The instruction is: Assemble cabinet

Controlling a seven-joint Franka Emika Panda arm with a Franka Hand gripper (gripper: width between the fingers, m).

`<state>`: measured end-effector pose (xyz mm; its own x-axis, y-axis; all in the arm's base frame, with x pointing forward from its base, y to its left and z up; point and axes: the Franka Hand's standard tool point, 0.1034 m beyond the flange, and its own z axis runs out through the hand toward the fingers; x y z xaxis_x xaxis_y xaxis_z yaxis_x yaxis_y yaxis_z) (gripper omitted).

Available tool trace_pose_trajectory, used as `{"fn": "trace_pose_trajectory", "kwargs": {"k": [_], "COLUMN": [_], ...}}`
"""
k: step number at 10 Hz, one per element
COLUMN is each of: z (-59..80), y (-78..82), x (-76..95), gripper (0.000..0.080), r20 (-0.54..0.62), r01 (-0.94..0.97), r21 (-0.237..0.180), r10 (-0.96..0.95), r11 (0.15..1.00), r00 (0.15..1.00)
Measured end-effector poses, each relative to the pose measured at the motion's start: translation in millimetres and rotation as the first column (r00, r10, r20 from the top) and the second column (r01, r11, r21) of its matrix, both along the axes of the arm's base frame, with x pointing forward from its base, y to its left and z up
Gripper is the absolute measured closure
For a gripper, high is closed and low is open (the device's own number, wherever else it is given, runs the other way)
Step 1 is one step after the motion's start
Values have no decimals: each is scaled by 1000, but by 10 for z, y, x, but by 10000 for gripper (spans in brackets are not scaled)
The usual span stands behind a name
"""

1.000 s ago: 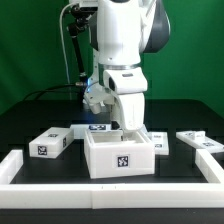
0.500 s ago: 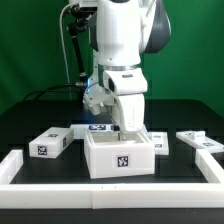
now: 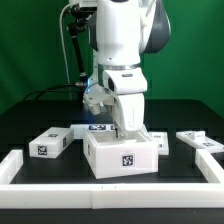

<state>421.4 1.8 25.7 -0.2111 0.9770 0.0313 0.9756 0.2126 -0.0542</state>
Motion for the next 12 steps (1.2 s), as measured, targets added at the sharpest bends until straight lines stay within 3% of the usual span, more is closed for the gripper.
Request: {"fn": "trace_pose_trajectory", "kwargs": {"k": [4,6,8,12], "z": [-6,-5,-1,14], "y": [3,42,201,647], "x": [29,281,533,767], "gripper": [763,763,763,763], "r20": [2,25,50,48], "r01": [8,55,112,197], "r21": [0,4,16,26], "r10": [-8,-55,-112,-198], "r11": [1000,998,994,980], "r00": [1000,998,992,979]}}
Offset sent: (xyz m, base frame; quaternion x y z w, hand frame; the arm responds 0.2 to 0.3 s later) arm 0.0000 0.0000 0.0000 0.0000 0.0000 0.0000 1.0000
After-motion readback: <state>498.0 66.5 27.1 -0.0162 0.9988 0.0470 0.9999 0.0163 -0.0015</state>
